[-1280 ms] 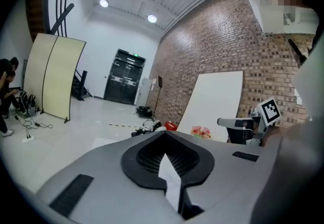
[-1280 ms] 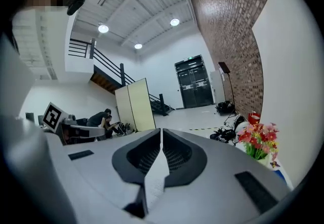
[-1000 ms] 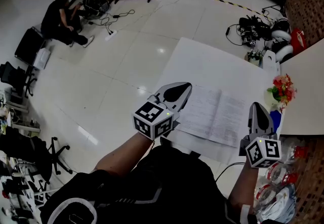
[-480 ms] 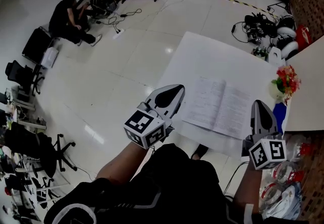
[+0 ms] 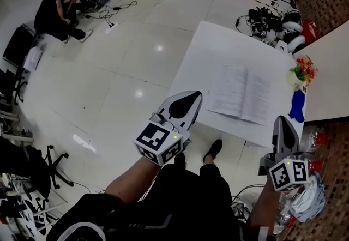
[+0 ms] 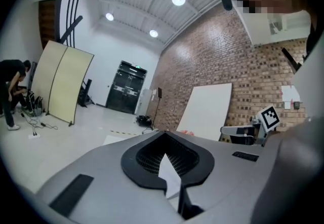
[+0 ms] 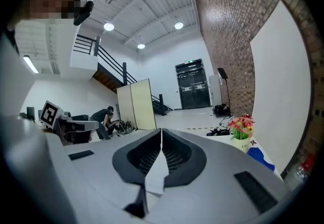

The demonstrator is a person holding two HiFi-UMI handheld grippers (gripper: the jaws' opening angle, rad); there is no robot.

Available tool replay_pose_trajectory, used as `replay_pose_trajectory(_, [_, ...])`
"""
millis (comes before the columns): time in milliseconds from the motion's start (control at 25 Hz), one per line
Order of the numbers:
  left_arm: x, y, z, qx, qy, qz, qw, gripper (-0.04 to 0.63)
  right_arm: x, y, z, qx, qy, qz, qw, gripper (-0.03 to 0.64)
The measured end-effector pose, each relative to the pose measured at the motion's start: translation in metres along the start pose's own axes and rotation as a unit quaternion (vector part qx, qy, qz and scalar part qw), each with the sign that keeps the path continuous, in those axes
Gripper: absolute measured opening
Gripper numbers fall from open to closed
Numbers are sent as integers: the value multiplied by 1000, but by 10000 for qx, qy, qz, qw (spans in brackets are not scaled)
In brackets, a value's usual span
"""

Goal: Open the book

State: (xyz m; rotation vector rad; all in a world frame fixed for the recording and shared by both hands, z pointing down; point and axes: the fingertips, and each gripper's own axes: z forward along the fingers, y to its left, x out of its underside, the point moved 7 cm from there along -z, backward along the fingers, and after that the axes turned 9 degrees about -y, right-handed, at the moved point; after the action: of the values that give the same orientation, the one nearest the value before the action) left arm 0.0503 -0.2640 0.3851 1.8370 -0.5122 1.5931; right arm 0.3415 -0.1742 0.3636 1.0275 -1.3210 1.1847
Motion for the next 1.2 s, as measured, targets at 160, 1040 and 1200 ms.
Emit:
replay_pose_trajectory(160, [2, -19, -32, 326, 26, 17, 9995, -5, -18, 24, -36, 18, -64, -229, 9997, 5])
replay_pose_trajectory(1040, [-5, -257, -206, -111, -225, 318, 9992, -5, -31, 15, -303, -793, -399, -409, 9952, 5])
replay_pose_trajectory(1200, [-13, -272, -244, -74, -226, 386, 9990, -5, -33, 50, -324, -939, -558, -344, 9934, 5])
